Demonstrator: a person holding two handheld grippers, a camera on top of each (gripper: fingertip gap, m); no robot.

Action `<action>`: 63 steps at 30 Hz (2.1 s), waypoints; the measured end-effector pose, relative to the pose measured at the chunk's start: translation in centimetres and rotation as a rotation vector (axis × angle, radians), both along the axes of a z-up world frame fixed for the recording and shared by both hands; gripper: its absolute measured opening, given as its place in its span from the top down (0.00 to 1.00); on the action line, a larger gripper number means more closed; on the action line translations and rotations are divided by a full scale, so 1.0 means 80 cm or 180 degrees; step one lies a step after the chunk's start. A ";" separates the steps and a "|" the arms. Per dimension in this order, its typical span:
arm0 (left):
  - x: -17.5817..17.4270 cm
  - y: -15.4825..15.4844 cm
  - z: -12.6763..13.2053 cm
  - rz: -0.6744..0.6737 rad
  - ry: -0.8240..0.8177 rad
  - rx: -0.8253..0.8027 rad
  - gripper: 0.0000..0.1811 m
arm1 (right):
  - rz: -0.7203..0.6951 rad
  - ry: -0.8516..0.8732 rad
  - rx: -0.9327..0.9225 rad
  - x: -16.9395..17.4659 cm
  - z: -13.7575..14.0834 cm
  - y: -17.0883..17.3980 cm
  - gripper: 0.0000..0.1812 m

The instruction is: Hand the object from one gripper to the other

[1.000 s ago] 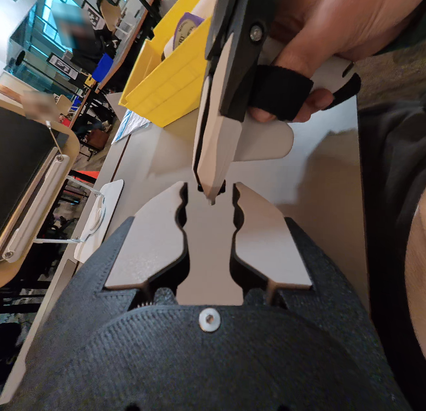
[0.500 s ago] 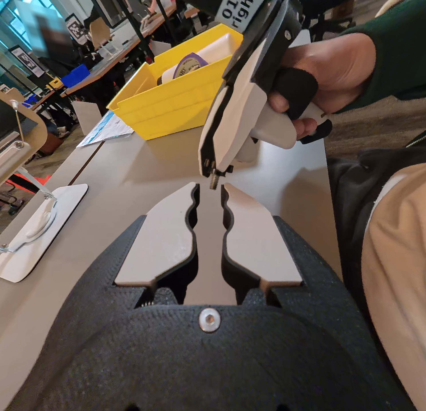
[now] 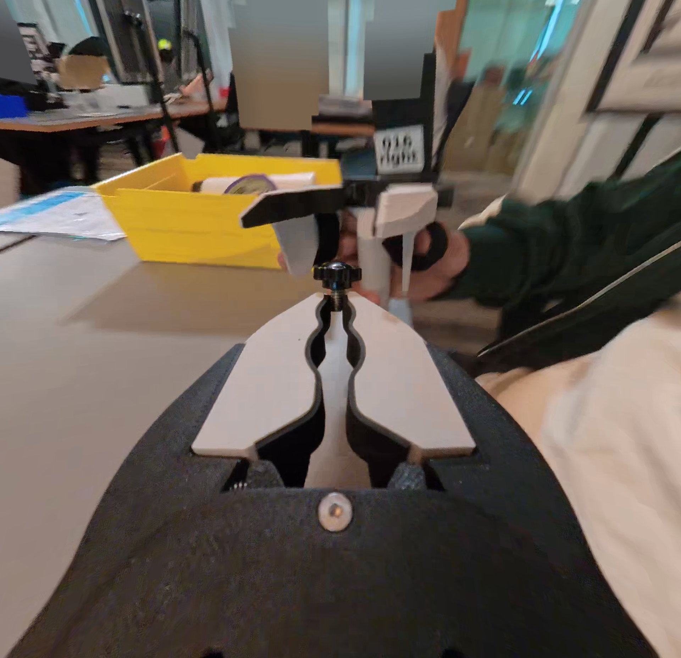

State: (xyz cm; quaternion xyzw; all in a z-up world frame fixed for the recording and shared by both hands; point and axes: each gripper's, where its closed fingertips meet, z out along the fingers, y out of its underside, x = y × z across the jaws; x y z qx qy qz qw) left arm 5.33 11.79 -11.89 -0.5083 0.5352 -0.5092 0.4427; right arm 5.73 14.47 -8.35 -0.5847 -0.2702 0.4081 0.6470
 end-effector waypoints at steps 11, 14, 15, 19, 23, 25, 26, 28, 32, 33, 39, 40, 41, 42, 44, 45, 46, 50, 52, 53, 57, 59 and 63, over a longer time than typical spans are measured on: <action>-0.002 -0.024 0.028 -0.0500 -0.0642 -0.0639 0.97 | 0.0585 0.0010 0.0071 -0.026 0.008 -0.036 0.77; 0.000 -0.030 0.027 -0.0539 -0.0630 -0.0587 0.97 | 0.0599 -0.0057 0.0090 -0.027 0.005 -0.037 0.81; 0.000 -0.031 0.027 -0.0554 -0.0643 -0.0595 0.97 | 0.0638 -0.0066 0.0107 -0.028 0.005 -0.039 0.83; -0.001 -0.032 0.026 -0.0608 -0.0662 -0.0587 0.97 | 0.0693 -0.0173 0.0154 -0.032 0.005 -0.046 0.87; -0.001 -0.033 0.026 -0.0612 -0.0667 -0.0583 0.97 | 0.0708 -0.0200 0.0146 -0.032 0.005 -0.047 0.88; 0.000 -0.031 0.026 -0.0599 -0.0680 -0.0653 0.90 | 0.0684 -0.0211 0.0123 -0.032 0.005 -0.046 0.87; 0.001 -0.029 0.025 -0.0582 -0.0667 -0.0697 0.85 | 0.0650 -0.0230 0.0131 -0.031 0.006 -0.046 0.88; 0.002 -0.028 0.020 -0.0574 -0.0602 -0.0721 0.82 | 0.0488 -0.0294 0.0171 -0.023 0.011 -0.041 0.88; 0.006 -0.028 0.009 -0.0525 -0.0424 -0.0622 0.79 | -0.0281 -0.0421 0.0322 0.033 0.043 -0.017 0.88; 0.007 -0.028 0.007 -0.0517 -0.0394 -0.0613 0.78 | -0.0539 -0.0433 0.0356 0.059 0.053 -0.010 0.88; 0.010 -0.023 0.000 -0.0440 -0.0307 -0.0694 0.75 | -0.2318 -0.1156 -0.0040 0.269 0.042 0.025 0.87; 0.009 -0.021 0.000 -0.0425 -0.0314 -0.0725 0.75 | -0.2495 -0.1258 -0.0266 0.299 0.027 0.026 0.87; 0.009 -0.018 0.000 -0.0410 -0.0324 -0.0758 0.75 | -0.2613 -0.1297 -0.0492 0.322 0.012 0.025 0.87; 0.009 -0.016 0.000 -0.0401 -0.0336 -0.0789 0.75 | -0.2678 -0.1313 -0.0682 0.339 -0.002 0.024 0.88; 0.008 -0.012 0.000 -0.0383 -0.0349 -0.0847 0.75 | -0.2729 -0.1387 -0.1091 0.358 -0.032 0.023 0.88; 0.007 -0.011 0.000 -0.0374 -0.0356 -0.0868 0.75 | -0.2737 -0.1438 -0.1225 0.362 -0.044 0.023 0.88; 0.007 -0.010 0.001 -0.0366 -0.0364 -0.0881 0.75 | -0.2766 -0.1486 -0.1318 0.366 -0.052 0.023 0.88; 0.006 -0.009 0.000 -0.0362 -0.0353 -0.0890 0.75 | -0.2853 -0.1577 -0.1540 0.376 -0.068 0.022 0.87; 0.007 -0.009 -0.002 -0.0370 -0.0340 -0.0900 0.75 | -0.2877 -0.1579 -0.1564 0.379 -0.071 0.023 0.87; 0.007 -0.009 -0.002 -0.0376 -0.0338 -0.0909 0.75 | -0.2918 -0.1575 -0.1542 0.381 -0.069 0.023 0.86; 0.007 -0.008 -0.002 -0.0366 -0.0339 -0.0919 0.75 | -0.3096 -0.1624 -0.1350 0.385 -0.054 0.024 0.80; 0.007 -0.008 -0.002 -0.0362 -0.0337 -0.0932 0.76 | -0.3119 -0.1614 -0.1232 0.380 -0.041 0.024 0.80; 0.008 -0.007 -0.004 -0.0356 -0.0324 -0.0956 0.76 | -0.2759 -0.1319 -0.0586 0.320 0.014 0.023 0.82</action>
